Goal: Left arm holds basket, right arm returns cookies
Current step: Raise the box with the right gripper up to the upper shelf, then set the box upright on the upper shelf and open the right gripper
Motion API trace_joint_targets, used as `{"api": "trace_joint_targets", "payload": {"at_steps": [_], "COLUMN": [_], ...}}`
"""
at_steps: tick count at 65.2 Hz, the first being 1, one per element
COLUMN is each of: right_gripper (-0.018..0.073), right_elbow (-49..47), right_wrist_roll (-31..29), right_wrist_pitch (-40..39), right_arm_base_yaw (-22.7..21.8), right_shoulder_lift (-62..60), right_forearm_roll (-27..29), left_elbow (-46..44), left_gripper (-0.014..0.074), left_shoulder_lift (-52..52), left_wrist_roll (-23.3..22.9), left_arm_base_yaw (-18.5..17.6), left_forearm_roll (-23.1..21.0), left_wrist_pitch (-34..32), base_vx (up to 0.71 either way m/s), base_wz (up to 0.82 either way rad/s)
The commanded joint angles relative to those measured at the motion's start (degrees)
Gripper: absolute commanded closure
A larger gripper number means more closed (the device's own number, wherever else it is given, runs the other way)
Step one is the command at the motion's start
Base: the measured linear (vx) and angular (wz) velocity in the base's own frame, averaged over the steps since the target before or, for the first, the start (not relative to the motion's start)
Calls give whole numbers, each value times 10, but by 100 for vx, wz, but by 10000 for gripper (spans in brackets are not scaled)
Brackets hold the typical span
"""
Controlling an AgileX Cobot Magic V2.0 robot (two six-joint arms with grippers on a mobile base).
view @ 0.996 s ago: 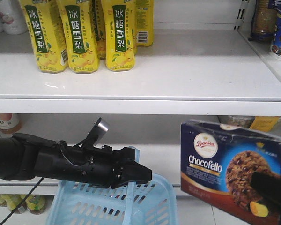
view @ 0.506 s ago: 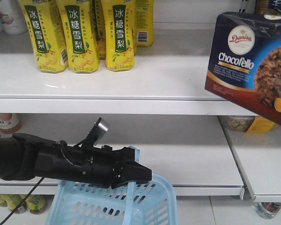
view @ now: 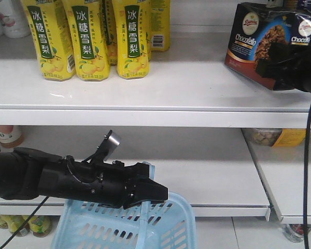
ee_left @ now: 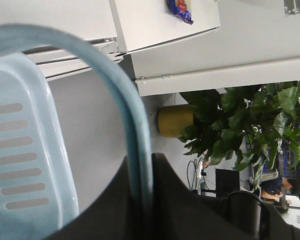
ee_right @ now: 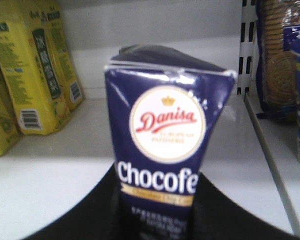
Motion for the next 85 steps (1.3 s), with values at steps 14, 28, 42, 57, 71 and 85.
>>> {"api": "trace_joint_targets", "payload": {"at_steps": [14,28,42,57,71,85], "right_gripper": [351,190,25,-10,-10,-10], "right_elbow": [-63,-81,-82,-82,-82,-73], "right_wrist_roll": [-64,-65,-65,-65,-65,-65], "right_wrist_pitch": [-19,3,13,57,124,161], "right_arm_base_yaw": [-4,-4,-4,-4,-4,-4], "right_shoulder_lift": [54,60,43,1,-41,-99], "right_forearm_roll": [-3,-3,6,6,6,6], "left_elbow": [-19,-19,-19,-19,-19,-19], "left_gripper": [603,603,603,603,603,603], "left_shoulder_lift": [-31,-31,-31,-31,-31,-31], "left_wrist_roll": [33,33,33,33,33,33], "left_arm_base_yaw": [1,1,1,1,1,1], "left_forearm_roll": [-45,-45,-45,-45,-45,-45], "left_wrist_pitch": [19,19,19,19,19,19], "base_vx": [0,0,0,0,0,0], "base_wz": [0,0,0,0,0,0]}}
